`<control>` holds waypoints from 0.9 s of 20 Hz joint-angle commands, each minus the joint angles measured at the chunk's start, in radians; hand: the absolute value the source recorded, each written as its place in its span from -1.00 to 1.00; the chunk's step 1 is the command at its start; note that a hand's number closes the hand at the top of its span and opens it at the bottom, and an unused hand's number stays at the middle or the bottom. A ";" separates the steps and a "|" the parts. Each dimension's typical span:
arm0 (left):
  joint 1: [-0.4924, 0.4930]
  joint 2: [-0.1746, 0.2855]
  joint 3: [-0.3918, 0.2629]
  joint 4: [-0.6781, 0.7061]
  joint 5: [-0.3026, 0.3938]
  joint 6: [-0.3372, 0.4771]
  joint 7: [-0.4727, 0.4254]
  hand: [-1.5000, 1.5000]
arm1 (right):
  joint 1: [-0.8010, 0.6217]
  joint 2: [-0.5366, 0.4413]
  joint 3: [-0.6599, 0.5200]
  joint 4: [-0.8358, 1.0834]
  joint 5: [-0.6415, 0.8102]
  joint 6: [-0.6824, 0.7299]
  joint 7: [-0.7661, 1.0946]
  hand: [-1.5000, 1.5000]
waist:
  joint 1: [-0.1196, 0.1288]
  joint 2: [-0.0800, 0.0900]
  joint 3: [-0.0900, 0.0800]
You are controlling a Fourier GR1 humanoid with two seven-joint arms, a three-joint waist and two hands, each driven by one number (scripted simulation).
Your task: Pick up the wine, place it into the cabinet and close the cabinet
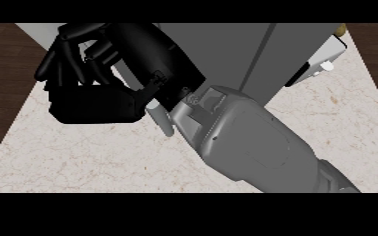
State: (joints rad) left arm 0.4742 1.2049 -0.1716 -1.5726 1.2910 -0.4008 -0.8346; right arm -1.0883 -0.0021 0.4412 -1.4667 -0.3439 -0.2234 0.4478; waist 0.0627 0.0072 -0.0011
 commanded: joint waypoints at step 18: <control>0.011 -0.120 0.109 0.028 -0.069 -0.114 0.064 -1.00 | -0.170 0.002 -0.068 0.618 -0.465 0.749 0.022 1.00 | -0.016 0.002 0.000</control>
State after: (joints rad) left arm 0.4834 1.1308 -0.0580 -1.5406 1.2626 -0.4613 -0.7360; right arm -1.2308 0.0001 0.4341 -0.9657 -0.7716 0.4181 0.5037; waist 0.0521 0.0069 -0.0012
